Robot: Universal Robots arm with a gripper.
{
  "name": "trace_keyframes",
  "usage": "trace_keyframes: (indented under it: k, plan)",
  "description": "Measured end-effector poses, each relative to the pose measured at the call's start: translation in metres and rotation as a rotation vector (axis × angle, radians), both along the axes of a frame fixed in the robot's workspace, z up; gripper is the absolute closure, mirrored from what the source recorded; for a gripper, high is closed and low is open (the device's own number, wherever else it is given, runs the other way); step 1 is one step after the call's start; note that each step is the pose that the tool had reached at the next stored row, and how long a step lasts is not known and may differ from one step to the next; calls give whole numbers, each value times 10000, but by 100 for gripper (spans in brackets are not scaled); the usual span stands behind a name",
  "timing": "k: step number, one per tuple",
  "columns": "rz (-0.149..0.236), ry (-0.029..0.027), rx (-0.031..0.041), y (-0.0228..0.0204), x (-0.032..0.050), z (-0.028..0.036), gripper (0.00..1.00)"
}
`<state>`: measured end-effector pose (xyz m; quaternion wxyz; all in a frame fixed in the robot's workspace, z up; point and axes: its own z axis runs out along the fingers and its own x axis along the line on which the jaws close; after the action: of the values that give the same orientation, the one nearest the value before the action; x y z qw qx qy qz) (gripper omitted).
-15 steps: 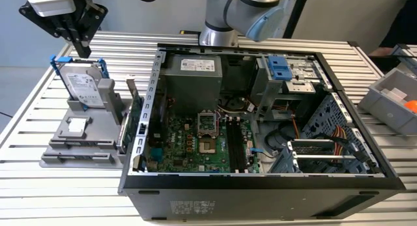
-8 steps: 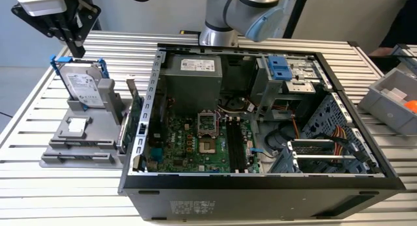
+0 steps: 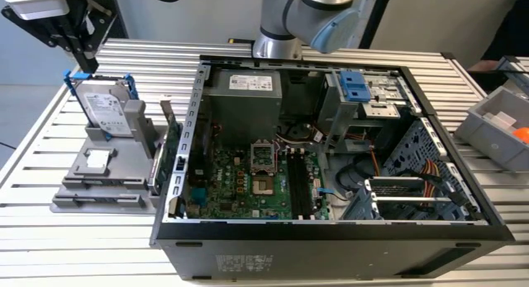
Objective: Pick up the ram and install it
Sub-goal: 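Reach for the ram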
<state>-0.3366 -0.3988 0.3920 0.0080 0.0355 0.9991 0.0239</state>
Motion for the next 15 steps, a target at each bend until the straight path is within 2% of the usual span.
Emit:
trace_keyframes:
  k: [10, 15]
  plan:
    - [0, 11, 0, 0, -142, 0, 100]
    - [0, 11, 0, 0, -145, 0, 100]
